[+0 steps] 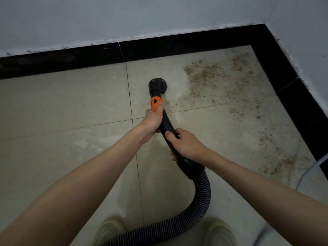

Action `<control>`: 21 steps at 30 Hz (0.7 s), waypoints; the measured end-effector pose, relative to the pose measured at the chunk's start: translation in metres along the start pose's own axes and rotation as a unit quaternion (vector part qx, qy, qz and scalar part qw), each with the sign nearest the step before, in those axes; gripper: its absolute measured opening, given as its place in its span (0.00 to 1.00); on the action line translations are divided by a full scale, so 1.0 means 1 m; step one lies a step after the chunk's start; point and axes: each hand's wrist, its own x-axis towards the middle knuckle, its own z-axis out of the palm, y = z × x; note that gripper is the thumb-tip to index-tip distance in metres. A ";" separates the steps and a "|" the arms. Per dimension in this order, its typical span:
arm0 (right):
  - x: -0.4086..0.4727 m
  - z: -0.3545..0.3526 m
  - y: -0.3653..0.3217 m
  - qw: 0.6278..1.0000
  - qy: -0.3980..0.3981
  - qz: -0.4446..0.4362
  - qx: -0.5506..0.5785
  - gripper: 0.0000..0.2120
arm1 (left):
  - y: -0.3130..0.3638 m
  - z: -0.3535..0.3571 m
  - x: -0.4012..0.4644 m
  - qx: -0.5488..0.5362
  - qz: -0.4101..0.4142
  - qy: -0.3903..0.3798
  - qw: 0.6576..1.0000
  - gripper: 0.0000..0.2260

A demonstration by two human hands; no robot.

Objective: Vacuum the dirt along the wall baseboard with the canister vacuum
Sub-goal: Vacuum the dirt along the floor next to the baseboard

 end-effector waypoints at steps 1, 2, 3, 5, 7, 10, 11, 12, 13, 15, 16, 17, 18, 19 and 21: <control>0.001 0.005 -0.004 1.000 -0.011 -0.011 -0.013 0.15 | -0.003 -0.008 -0.002 -0.014 -0.003 0.008 1.000 0.23; 0.001 0.010 -0.008 0.999 -0.023 -0.023 -0.036 0.16 | -0.007 -0.015 -0.005 -0.029 -0.006 0.016 0.999 0.22; 0.001 0.014 -0.012 0.997 -0.036 -0.034 -0.061 0.17 | -0.010 -0.023 -0.008 -0.045 -0.011 0.024 0.999 0.20; 0.000 0.022 -0.018 0.992 -0.059 -0.049 -0.102 0.19 | -0.017 -0.037 -0.016 -0.063 -0.017 0.037 0.997 0.16; -0.004 0.026 -0.021 0.987 -0.072 -0.055 -0.133 0.20 | -0.023 -0.047 -0.024 -0.076 -0.022 0.033 0.996 0.15; -0.014 0.030 -0.019 0.984 -0.100 -0.051 -0.140 0.20 | -0.030 -0.055 -0.037 -0.096 -0.041 0.014 0.994 0.14; -0.019 0.029 -0.017 0.985 -0.109 -0.045 -0.126 0.20 | -0.032 -0.055 -0.041 -0.094 -0.045 0.007 0.995 0.14; -0.023 0.028 -0.014 0.986 -0.115 -0.040 -0.109 0.20 | -0.033 -0.054 -0.044 -0.093 -0.045 0.000 0.995 0.13; -0.027 0.026 -0.012 0.988 -0.121 -0.035 -0.093 0.20 | -0.035 -0.053 -0.046 -0.097 -0.044 -0.005 0.994 0.13; -0.032 0.023 -0.009 0.989 -0.130 -0.027 -0.062 0.21 | -0.037 -0.049 -0.049 -0.121 -0.038 -0.006 0.992 0.13; -0.035 0.022 -0.008 0.990 -0.133 -0.023 -0.049 0.21 | -0.038 -0.047 -0.050 -0.136 -0.034 -0.006 0.990 0.13; -0.036 0.021 -0.007 0.990 -0.135 -0.020 -0.038 0.20 | -0.038 -0.044 -0.050 -0.148 -0.030 -0.005 0.988 0.13; -0.038 0.020 -0.006 0.990 -0.136 -0.015 -0.029 0.19 | -0.039 -0.042 -0.051 -0.157 -0.029 -0.006 0.987 0.14; -0.040 0.019 -0.005 0.990 -0.137 -0.007 -0.020 0.18 | -0.039 -0.040 -0.051 -0.162 -0.029 -0.008 0.986 0.14; -0.041 0.018 -0.003 0.991 -0.134 0.010 -0.004 0.17 | -0.041 -0.037 -0.051 -0.155 -0.028 -0.015 0.987 0.14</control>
